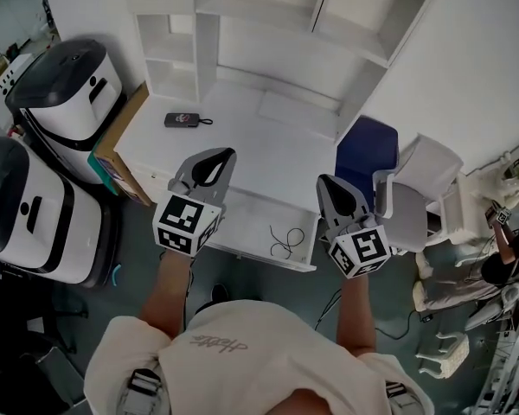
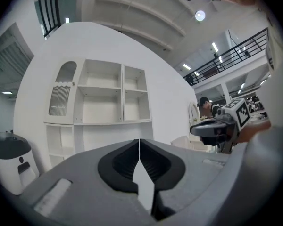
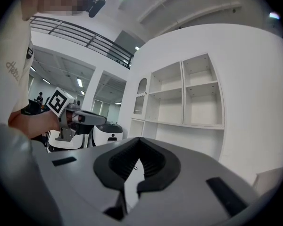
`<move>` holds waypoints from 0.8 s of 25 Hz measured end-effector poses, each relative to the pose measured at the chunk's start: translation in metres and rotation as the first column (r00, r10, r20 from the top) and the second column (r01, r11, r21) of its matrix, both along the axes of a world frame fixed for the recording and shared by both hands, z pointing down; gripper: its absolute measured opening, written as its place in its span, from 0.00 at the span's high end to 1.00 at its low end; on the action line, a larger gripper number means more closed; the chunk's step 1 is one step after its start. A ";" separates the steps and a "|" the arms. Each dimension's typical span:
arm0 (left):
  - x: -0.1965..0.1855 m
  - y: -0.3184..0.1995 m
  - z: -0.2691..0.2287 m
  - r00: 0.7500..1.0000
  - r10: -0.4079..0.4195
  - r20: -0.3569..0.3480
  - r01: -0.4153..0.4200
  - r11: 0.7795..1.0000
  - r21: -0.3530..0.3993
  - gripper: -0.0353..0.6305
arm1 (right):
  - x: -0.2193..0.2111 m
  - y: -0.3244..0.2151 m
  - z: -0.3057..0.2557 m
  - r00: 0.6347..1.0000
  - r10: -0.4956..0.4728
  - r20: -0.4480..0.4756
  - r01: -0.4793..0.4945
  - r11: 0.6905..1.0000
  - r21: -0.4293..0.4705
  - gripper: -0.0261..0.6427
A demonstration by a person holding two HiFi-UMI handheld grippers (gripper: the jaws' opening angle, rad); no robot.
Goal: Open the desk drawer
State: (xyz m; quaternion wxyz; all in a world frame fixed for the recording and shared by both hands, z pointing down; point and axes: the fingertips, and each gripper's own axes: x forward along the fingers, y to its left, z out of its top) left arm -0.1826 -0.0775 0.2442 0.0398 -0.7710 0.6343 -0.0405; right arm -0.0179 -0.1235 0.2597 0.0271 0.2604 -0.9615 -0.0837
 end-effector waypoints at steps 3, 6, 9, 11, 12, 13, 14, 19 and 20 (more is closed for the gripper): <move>0.003 0.011 -0.003 1.000 0.011 0.011 -0.011 1.000 0.004 0.92 | 0.000 0.010 0.003 1.000 0.005 -0.008 -0.005 1.000 -0.002 0.97; 0.004 0.015 0.001 1.000 0.010 0.023 -0.010 1.000 0.001 0.92 | 0.003 0.013 0.004 1.000 0.017 -0.009 -0.017 1.000 0.000 0.97; 0.000 0.018 0.011 1.000 0.005 0.022 -0.004 1.000 -0.018 0.92 | 0.008 0.014 0.006 0.999 0.040 -0.012 -0.040 0.999 -0.003 0.97; -0.004 0.021 0.021 1.000 -0.006 0.014 0.006 0.999 -0.041 0.92 | 0.011 0.014 0.008 0.999 0.051 -0.003 -0.051 0.998 -0.022 0.97; -0.007 0.021 0.026 1.000 -0.010 0.009 0.010 0.999 -0.052 0.92 | 0.011 0.014 0.009 0.998 0.055 0.002 -0.055 0.998 -0.029 0.97; -0.010 0.020 0.028 1.000 -0.011 0.006 0.012 0.998 -0.060 0.92 | 0.010 0.013 0.009 0.998 0.058 0.006 -0.058 0.998 -0.035 0.97; -0.011 0.020 0.029 1.000 -0.010 0.006 0.010 0.998 -0.063 0.92 | 0.009 0.013 0.010 0.998 0.062 0.009 -0.061 0.997 -0.039 0.97; -0.014 0.021 0.032 1.000 0.024 0.018 -0.023 0.998 -0.056 0.92 | -0.008 0.019 0.019 0.998 0.065 0.007 -0.064 0.996 -0.058 0.97; -0.016 0.021 0.035 0.999 0.032 0.015 -0.031 0.998 -0.057 0.92 | -0.013 0.022 0.022 0.998 0.061 0.009 -0.061 0.996 -0.061 0.97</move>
